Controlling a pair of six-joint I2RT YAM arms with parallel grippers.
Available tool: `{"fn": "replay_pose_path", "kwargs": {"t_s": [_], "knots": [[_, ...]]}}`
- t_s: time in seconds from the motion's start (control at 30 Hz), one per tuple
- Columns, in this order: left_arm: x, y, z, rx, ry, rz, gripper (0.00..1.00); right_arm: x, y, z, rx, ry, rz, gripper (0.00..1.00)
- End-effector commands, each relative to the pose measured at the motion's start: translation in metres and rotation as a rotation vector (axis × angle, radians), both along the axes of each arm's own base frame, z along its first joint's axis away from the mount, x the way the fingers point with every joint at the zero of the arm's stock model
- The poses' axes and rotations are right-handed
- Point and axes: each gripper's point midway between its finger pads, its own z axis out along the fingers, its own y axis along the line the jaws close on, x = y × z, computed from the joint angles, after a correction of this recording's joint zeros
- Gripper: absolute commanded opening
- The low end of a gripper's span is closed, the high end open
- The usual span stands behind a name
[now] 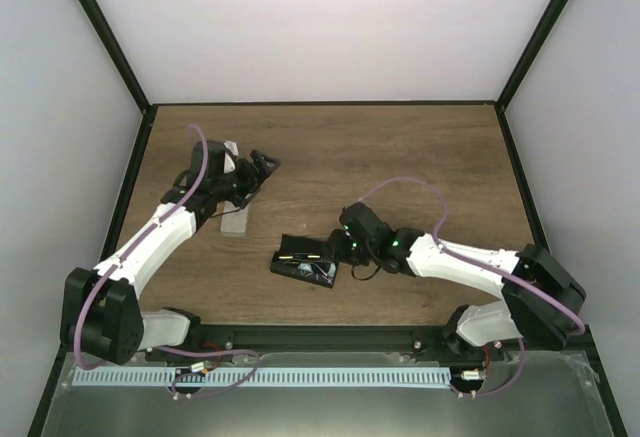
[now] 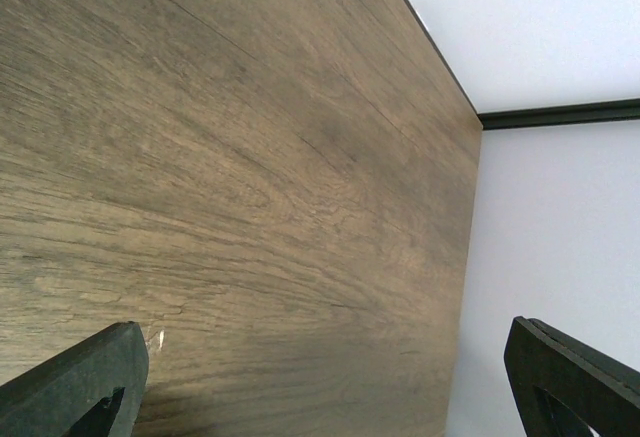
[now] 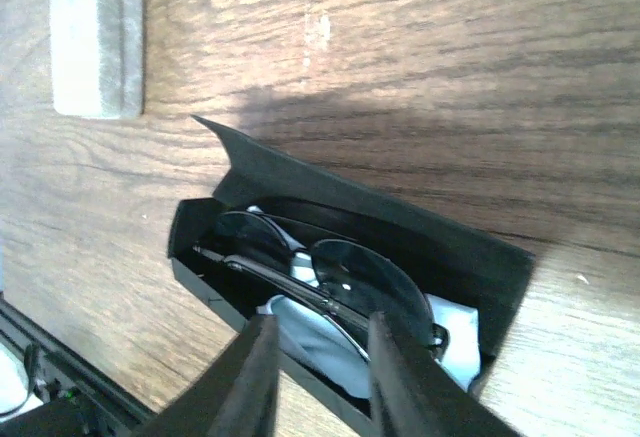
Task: Organize the sunglasses
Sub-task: Place the sunglasses in the sunglasses case.
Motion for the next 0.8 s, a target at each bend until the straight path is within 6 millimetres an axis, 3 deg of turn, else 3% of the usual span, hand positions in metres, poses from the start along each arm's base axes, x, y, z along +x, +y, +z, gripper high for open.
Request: {"fn": "replay_pose_path", "kwargs": {"t_s": [0.0, 0.07, 0.27, 0.3, 0.4, 0.47, 0.57, 0.7, 0.77], "knots": [[0.005, 0.0, 0.003, -0.011, -0.017, 0.004, 1.0, 0.004, 0.018, 0.02, 0.037, -0.04, 0.056, 0.14], [0.005, 0.0, 0.003, -0.01, -0.016, 0.005, 1.0, 0.005, 0.024, 0.015, 0.023, -0.029, 0.083, 0.02], [0.002, 0.0, -0.003, 0.022, -0.007, -0.019, 1.0, 0.008, 0.041, -0.003, -0.029, 0.026, 0.152, 0.01], [-0.002, 0.001, -0.005, 0.046, 0.004, -0.039, 0.92, 0.007, 0.04, -0.007, -0.039, 0.035, 0.152, 0.01], [-0.025, 0.003, -0.02, 0.094, 0.059, -0.087, 0.63, 0.004, 0.038, -0.011, -0.053, 0.048, 0.161, 0.01], [-0.044, 0.01, -0.024, 0.11, 0.062, -0.092, 0.55, 0.0, 0.035, -0.017, -0.062, 0.07, 0.165, 0.01], [-0.069, 0.018, -0.026, 0.108, 0.054, -0.086, 0.54, -0.009, 0.029, -0.03, -0.084, 0.117, 0.173, 0.01], [-0.096, 0.013, -0.016, 0.056, 0.017, -0.138, 0.51, -0.019, 0.026, -0.041, -0.085, 0.158, 0.19, 0.01], [-0.107, 0.014, -0.022, 0.053, 0.076, -0.123, 0.51, -0.02, 0.025, -0.043, -0.094, 0.163, 0.2, 0.01]]}}
